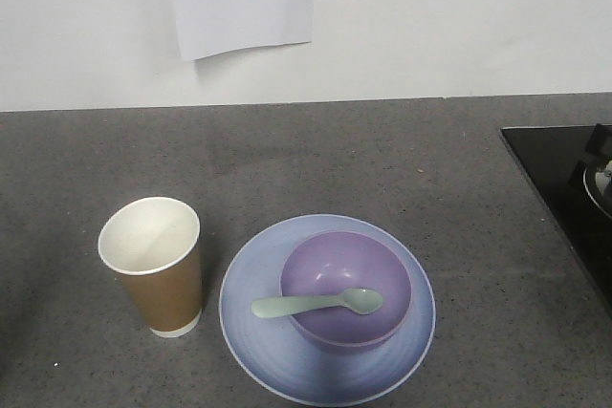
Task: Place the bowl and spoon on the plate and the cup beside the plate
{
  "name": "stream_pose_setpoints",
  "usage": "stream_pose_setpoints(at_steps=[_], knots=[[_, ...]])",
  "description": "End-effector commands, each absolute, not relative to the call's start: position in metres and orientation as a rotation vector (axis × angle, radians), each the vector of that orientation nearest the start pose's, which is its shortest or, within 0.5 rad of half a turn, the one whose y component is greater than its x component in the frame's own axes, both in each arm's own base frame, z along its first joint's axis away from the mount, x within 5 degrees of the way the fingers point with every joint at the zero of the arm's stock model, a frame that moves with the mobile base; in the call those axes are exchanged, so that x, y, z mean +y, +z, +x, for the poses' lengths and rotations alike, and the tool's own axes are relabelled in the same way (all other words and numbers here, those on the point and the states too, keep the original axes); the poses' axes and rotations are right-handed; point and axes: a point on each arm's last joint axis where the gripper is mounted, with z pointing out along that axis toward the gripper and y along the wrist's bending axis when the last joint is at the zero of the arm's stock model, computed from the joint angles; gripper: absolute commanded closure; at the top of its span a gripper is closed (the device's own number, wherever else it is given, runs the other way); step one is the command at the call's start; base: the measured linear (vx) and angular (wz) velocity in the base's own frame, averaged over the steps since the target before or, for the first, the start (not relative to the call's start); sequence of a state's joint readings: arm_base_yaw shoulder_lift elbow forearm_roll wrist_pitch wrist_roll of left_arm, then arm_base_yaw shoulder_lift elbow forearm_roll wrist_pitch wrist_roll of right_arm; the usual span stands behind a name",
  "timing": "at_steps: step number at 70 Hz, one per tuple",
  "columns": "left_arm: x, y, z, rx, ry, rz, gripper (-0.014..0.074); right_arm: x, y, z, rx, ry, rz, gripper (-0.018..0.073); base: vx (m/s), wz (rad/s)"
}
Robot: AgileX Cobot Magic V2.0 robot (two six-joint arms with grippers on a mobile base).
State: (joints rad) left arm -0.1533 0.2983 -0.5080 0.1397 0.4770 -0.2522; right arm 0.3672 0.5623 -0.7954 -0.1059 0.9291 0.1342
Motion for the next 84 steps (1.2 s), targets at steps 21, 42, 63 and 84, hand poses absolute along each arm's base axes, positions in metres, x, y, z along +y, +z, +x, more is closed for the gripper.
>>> stream_pose_setpoints(at_steps=[21,42,63,84], knots=[[-0.003,0.254,0.062,1.474,-0.100,-0.029,0.0604,0.025,0.366,0.087,2.079,0.167,-0.262,0.0570,0.00,0.00],[0.000,0.214,0.056,1.422,-0.053,-0.030,0.0604,0.025,0.366,0.087,2.078,0.167,-0.262,0.0570,0.00,0.00],[-0.001,0.215,0.054,1.405,-0.047,-0.009,0.0604,0.025,0.366,0.087,2.079,0.167,-0.262,0.0570,0.00,0.00],[-0.001,0.215,0.054,1.406,-0.064,-0.025,0.0604,0.025,0.366,0.087,2.079,0.167,-0.262,0.0570,0.00,0.00]])
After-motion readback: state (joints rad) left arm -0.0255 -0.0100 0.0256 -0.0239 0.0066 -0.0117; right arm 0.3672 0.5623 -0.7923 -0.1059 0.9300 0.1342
